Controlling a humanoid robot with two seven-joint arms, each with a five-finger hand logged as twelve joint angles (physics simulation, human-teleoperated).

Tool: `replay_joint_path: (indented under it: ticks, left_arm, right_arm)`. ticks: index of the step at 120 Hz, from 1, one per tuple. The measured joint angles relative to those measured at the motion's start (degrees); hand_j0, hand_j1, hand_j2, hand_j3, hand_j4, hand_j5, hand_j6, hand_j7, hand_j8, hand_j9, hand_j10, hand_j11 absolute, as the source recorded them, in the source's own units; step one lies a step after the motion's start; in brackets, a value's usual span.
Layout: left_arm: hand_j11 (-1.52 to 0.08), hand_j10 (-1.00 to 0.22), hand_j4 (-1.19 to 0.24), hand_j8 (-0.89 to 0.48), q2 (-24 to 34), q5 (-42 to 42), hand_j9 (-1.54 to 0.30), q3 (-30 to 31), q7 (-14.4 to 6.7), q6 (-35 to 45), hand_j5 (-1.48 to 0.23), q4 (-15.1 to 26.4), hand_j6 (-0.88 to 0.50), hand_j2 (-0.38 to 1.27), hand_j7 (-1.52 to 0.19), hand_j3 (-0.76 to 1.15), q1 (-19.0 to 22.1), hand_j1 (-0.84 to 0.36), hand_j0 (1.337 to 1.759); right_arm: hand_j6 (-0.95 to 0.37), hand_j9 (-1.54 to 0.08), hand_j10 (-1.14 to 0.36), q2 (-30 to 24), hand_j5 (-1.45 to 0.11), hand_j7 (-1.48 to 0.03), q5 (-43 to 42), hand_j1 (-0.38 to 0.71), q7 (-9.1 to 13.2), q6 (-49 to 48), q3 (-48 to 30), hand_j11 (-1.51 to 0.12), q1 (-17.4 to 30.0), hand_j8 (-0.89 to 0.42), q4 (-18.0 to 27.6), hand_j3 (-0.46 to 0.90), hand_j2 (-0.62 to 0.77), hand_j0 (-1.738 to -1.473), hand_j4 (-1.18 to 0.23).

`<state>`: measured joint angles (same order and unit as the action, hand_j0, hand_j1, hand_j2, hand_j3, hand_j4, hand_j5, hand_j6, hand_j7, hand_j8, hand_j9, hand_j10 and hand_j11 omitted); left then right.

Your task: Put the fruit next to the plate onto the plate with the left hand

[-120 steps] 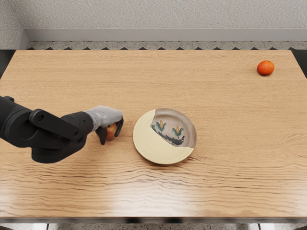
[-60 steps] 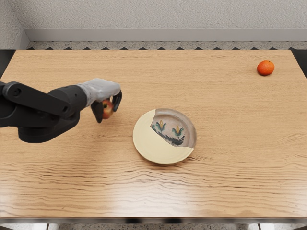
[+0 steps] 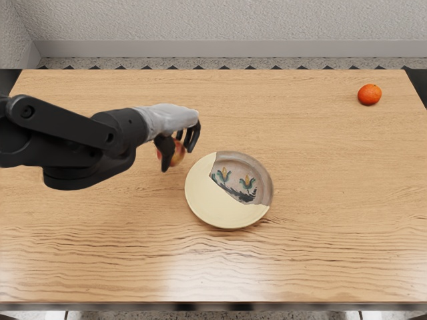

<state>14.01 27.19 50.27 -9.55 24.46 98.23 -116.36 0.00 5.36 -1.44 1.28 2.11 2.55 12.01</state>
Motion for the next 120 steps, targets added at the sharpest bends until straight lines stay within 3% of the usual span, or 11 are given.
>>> replay_joint_path:
  ticks: [25, 46, 74, 98, 106, 120]
  left_arm:
    - [-1.15, -0.79, -0.85, -0.45, -2.45, -0.82, -1.15, -3.57, -0.05, -1.6, -1.19, 0.03, -0.56, 0.85, -1.15, 0.0, -0.09, -0.38, 1.655]
    - [-1.14, -0.8, -0.84, -0.44, -4.02, -1.65, -1.14, -5.24, -0.06, -1.82, -1.19, -0.06, -0.53, 0.82, -1.15, 0.0, -0.01, -0.41, 1.655]
    - [-0.79, -0.58, -0.59, -0.44, -4.43, -3.43, -0.79, -6.76, -0.03, -1.16, -0.81, -0.27, -0.47, 0.38, -0.79, 0.0, 0.34, -0.27, 1.657]
    - [-0.51, -0.39, -0.39, -0.33, -4.14, -4.55, -0.51, -7.88, 0.05, -1.33, -0.52, -0.38, -0.34, 0.17, -0.52, 0.0, 0.96, -0.08, 1.658]
    - [-0.46, -0.35, -0.35, -0.31, -1.92, -4.67, -0.46, -8.67, 0.09, -1.67, -0.47, -0.39, -0.32, 0.14, -0.46, 0.0, 1.35, -0.05, 1.658]
    - [-0.4, -0.31, -0.31, -0.28, 6.98, -4.73, -0.4, -11.97, 0.26, -7.04, -0.4, -0.41, -0.29, 0.1, -0.4, 0.0, 4.27, -0.01, 1.658]
  right_arm:
    - [-0.03, -0.04, -0.03, 0.0, -0.04, -0.04, 0.0, -0.31, 0.01, 0.01, 0.0, -0.04, 0.0, -0.03, 0.0, 0.0, -0.01, -1.658, -0.03]
    - [-0.03, -0.04, -0.03, 0.0, -0.04, -0.04, 0.0, -0.31, 0.02, 0.01, 0.0, -0.04, 0.0, -0.03, -0.01, 0.0, -0.01, -1.658, -0.03]
    - [-0.03, -0.04, -0.03, 0.0, -0.04, -0.04, 0.0, -0.31, 0.02, 0.0, 0.0, -0.04, 0.0, -0.03, -0.01, 0.0, -0.01, -1.658, -0.03]
    - [-0.03, -0.04, -0.03, 0.0, -0.04, -0.04, 0.0, -0.31, 0.01, 0.01, 0.0, -0.04, 0.0, -0.03, -0.01, 0.0, -0.01, -1.658, -0.03]
    - [-0.03, -0.04, -0.03, 0.0, -0.04, -0.04, 0.0, -0.31, 0.02, 0.01, 0.0, -0.04, 0.0, -0.03, -0.02, 0.0, -0.01, -1.658, -0.03]
    - [-0.03, -0.04, -0.03, 0.0, -0.04, -0.04, 0.0, -0.31, 0.01, 0.0, 0.01, -0.04, 0.0, -0.03, 0.0, 0.0, -0.01, -1.658, -0.03]
